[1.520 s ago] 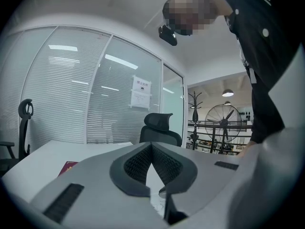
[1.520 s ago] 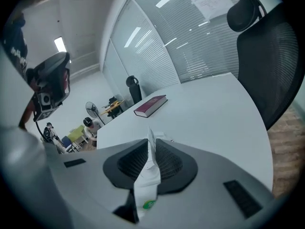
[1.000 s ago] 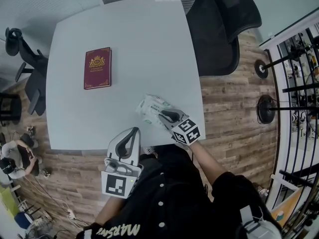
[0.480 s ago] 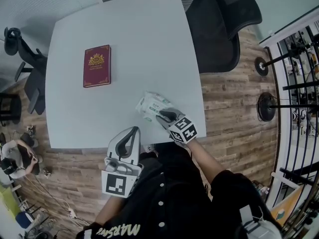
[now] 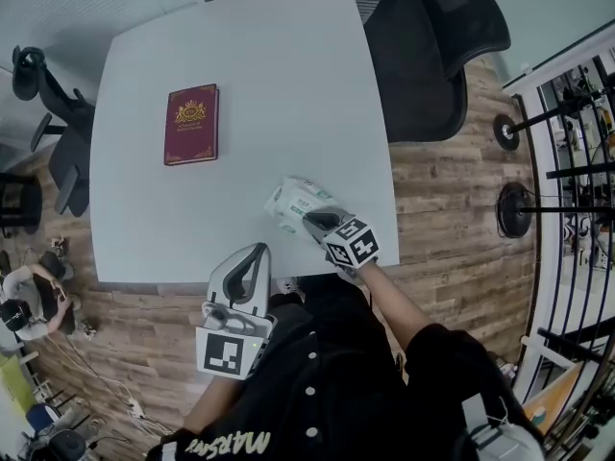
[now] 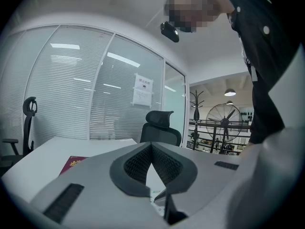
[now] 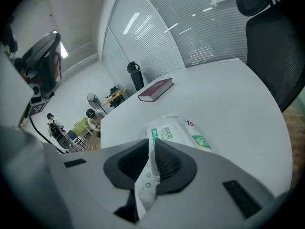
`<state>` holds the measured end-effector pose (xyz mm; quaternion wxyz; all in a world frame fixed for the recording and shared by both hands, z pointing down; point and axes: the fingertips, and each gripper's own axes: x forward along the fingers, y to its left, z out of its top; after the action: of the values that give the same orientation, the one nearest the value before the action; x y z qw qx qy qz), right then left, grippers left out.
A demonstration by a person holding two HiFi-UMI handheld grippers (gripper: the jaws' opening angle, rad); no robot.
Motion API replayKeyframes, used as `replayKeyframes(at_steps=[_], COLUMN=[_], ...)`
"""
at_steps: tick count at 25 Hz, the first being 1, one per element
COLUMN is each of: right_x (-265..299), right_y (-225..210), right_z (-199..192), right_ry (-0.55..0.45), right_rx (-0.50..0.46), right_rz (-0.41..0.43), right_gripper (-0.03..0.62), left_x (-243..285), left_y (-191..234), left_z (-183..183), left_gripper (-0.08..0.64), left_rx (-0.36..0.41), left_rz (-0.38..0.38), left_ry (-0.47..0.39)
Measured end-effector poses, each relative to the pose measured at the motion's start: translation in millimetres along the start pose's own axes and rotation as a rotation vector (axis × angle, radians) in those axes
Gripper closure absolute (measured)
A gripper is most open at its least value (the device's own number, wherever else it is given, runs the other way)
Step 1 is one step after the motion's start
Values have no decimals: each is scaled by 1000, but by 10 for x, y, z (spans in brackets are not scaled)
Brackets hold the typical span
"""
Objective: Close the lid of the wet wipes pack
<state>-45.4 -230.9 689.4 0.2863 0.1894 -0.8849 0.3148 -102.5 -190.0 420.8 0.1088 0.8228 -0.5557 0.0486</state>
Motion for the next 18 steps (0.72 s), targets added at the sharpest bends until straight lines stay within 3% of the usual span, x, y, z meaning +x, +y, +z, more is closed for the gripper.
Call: replayKeyframes(at_steps=[9, 18], right_x=[82, 143], right_y=[-49, -28], right_z=[31, 23], right_ry=[63, 150], right_rx=[-11, -166], right_rz=[-45, -115], right_gripper=[551, 552], left_x=[14, 29], left_y=[15, 30], left_z=[-1, 2], left_gripper=[552, 552], left_rx=[-6, -11], left_rz=[3, 8], left_ry=[-2, -2])
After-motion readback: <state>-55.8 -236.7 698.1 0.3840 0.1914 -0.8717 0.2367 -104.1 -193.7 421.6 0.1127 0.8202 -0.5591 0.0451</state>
